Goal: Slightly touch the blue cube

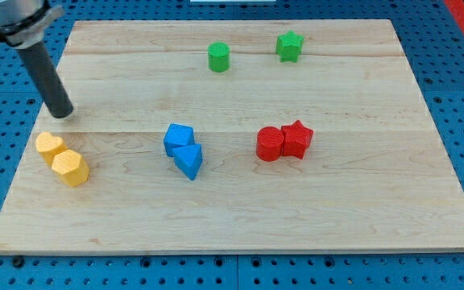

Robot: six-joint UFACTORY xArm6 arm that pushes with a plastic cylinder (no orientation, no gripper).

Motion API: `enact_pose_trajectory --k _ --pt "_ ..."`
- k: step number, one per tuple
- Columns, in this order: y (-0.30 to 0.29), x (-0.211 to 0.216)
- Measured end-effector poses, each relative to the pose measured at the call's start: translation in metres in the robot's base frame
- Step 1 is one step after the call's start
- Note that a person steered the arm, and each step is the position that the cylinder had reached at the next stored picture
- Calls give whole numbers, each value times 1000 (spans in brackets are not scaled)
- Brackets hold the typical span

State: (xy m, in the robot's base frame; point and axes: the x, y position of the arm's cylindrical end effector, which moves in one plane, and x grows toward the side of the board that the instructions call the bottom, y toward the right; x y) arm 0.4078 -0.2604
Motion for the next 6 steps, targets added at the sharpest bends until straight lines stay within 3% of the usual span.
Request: enact_pose_trajectory --k 2,5,6 --pt "62 57" --pt "144 -12" --pt "137 14"
